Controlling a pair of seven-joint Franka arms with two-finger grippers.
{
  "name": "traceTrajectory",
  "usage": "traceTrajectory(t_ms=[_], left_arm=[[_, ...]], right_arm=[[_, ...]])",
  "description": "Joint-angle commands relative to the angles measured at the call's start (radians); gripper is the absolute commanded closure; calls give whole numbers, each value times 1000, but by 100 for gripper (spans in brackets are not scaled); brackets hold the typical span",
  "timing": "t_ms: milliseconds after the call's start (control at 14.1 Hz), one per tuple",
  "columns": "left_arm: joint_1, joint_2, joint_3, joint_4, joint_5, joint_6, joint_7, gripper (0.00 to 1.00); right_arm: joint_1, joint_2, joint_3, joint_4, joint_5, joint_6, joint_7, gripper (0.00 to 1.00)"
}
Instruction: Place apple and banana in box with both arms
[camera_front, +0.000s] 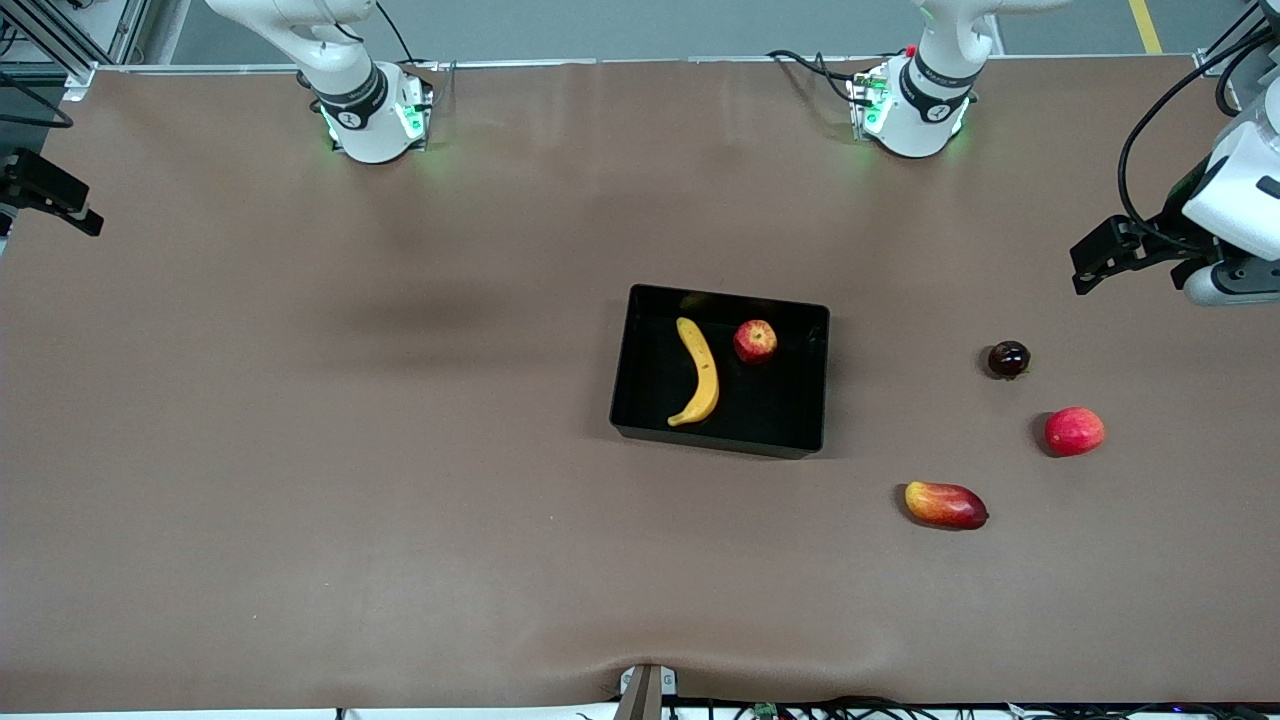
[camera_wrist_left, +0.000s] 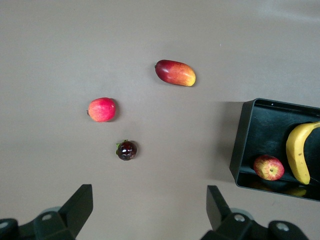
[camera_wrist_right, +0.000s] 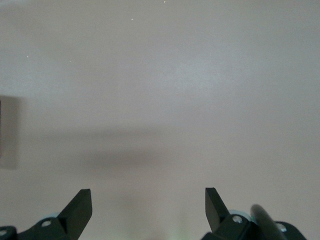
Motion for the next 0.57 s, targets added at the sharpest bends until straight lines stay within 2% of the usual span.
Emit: traceTrajectory(t_ms=[0, 496], left_arm=[[1, -22, 3, -13, -20, 4, 4, 0], [1, -16, 3, 10, -21, 0, 1, 0]], right_arm=[[-15, 8, 7, 18, 15, -12, 3, 0], [-14, 8, 7, 18, 15, -13, 3, 0]])
